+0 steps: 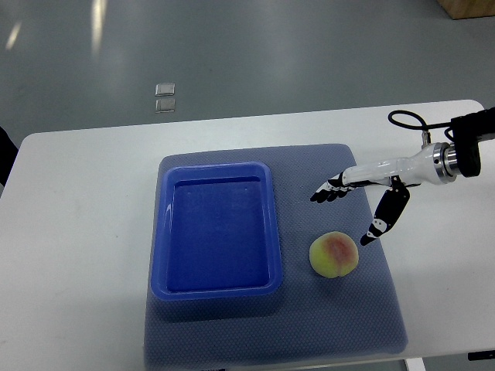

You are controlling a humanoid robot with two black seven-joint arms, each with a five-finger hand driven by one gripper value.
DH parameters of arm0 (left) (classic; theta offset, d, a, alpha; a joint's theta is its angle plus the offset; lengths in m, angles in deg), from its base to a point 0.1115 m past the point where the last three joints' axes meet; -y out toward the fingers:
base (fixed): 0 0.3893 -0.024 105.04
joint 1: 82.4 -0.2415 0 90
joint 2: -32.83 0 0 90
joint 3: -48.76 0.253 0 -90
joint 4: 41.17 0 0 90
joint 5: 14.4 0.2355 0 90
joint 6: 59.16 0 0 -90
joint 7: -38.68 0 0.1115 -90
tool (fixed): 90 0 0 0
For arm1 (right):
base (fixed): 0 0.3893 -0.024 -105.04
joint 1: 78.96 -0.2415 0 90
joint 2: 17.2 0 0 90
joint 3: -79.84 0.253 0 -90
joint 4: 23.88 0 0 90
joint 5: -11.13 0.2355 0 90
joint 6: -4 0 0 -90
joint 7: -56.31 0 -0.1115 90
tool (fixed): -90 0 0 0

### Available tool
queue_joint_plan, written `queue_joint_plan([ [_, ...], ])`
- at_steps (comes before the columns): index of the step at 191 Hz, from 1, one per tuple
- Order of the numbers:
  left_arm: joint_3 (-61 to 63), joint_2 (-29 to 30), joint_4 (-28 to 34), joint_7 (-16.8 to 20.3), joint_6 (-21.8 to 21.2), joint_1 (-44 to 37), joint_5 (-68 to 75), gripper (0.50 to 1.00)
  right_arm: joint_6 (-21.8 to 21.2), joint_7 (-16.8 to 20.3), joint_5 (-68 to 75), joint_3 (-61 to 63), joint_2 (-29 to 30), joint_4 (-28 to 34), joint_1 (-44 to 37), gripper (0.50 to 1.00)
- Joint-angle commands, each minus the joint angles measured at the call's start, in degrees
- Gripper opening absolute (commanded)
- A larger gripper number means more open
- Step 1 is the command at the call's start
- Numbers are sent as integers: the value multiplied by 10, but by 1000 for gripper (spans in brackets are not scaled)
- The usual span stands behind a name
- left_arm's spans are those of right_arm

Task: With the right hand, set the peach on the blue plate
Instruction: 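Move the right hand down toward the yellow-red peach beside the tray, then close the right hand's fingers around the peach, then lift the peach with the right hand and carry it over the blue tray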

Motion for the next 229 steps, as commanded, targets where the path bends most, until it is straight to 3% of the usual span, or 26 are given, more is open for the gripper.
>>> queue_joint_plan([
  [1, 0, 0, 0, 0, 0, -1, 0, 1000, 27, -2, -5, 2, 1, 0, 31, 932],
  [39, 0, 0, 0, 0, 0, 0, 0, 1000, 79, -9, -16, 6, 1, 0, 80, 932],
  [85, 0, 0, 0, -1, -1, 0, 0, 1000, 108, -17, -24, 9, 11, 0, 118, 932],
  [94, -1, 0, 0, 0, -1, 0, 0, 1000, 137, -26, -35, 10, 21, -2, 141, 930],
  [103, -1, 0, 0, 0, -1, 0, 0, 1000, 137, -26, -35, 10, 21, -2, 141, 930],
  [106, -1, 0, 0, -1, 0, 0, 0, 1000, 157, -33, -40, 10, 23, -4, 155, 930],
  [157, 0, 0, 0, 0, -1, -1, 0, 1000, 220, -62, -54, 10, 41, -12, 187, 919],
  [163, 0, 0, 0, 0, -2, -1, 0, 1000, 228, -70, -57, 10, 42, -14, 191, 901],
  [177, 0, 0, -1, 0, -2, -1, 0, 1000, 233, -77, -71, 10, 46, -14, 194, 791],
  [183, 0, 0, -1, 0, -2, 0, 0, 1000, 234, -79, -71, 10, 45, -13, 195, 715],
  [184, 0, 0, -1, 0, -2, 0, 0, 1000, 234, -79, -71, 10, 46, -13, 195, 683],
  [194, 0, 0, -1, 0, -2, 0, 0, 1000, 234, -79, -71, 10, 46, -13, 195, 682],
  [195, 0, 0, -1, -1, -2, -1, 0, 1000, 234, -79, -71, 11, 45, -14, 194, 575],
  [197, 0, 0, -1, -1, -2, -1, 0, 1000, 234, -79, -71, 12, 45, -13, 194, 562],
  [229, 0, 0, 0, 0, -2, -1, 0, 1000, 209, -83, -65, 51, 23, -4, 172, 521],
])
